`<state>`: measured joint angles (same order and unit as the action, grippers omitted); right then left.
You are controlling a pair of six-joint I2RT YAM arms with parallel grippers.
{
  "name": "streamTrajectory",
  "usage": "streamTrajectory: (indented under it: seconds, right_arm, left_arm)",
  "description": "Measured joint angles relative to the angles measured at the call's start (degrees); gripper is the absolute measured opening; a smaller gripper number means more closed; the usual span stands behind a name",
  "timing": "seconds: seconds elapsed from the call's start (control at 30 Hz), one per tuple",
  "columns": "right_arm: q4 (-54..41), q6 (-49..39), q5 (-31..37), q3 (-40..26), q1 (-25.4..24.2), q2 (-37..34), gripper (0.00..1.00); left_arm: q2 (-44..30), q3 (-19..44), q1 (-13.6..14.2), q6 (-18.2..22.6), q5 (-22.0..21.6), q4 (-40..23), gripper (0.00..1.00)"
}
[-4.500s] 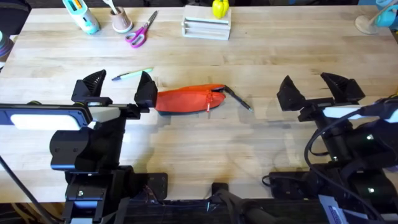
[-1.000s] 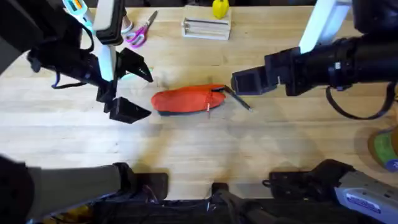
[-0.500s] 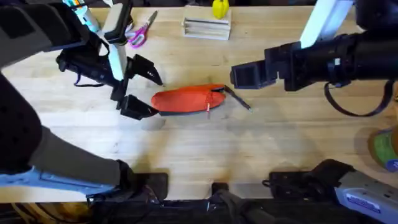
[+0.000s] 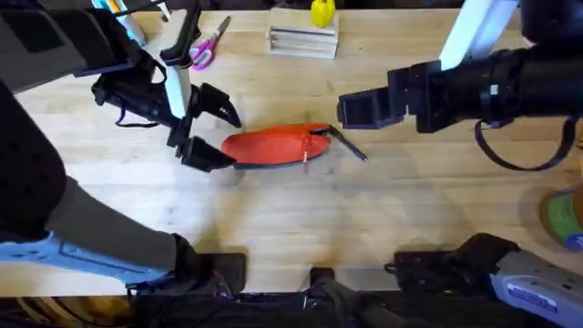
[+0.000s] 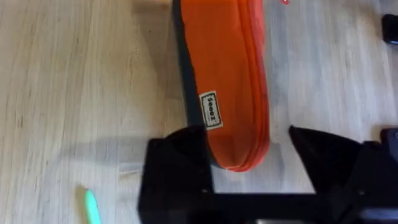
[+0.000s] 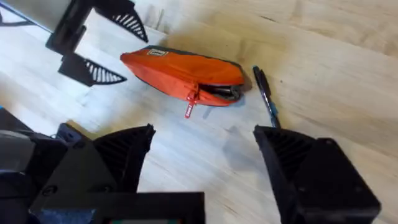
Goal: Unzip the bag, pick up the pens from the table one at a time and place them inside, then zip the bag closed.
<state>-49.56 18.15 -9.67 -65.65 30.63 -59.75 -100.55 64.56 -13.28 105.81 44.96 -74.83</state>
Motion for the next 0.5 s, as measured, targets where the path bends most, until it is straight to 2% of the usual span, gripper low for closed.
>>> streamTrajectory:
  seconds: [0.03,0.07,0.1,0.13,0.5]
  right_arm:
    - [0.0,0.5,0.0,0.0,0.0,0.0,0.994]
    - [-0.2,2.8,0.0,0.0,0.7,-0.1,0.994]
    - [-0.2,3.4,0.0,0.0,1.2,-0.3,0.994]
    - [-0.2,3.9,0.0,0.0,1.9,-0.7,0.994]
    - [1.8,10.1,0.0,0.0,10.0,-14.1,0.994]
  left_arm:
    - [0.0,0.0,0.0,0.1,0.1,0.1,0.742]
    - [0.0,0.0,0.0,0.1,0.1,0.3,0.281]
    - [0.0,0.0,0.0,0.1,0.1,0.2,0.145]
    - [0.0,0.0,0.0,0.3,0.1,0.4,0.070]
    - [0.0,0.0,0.0,0.3,0.1,0.5,0.045]
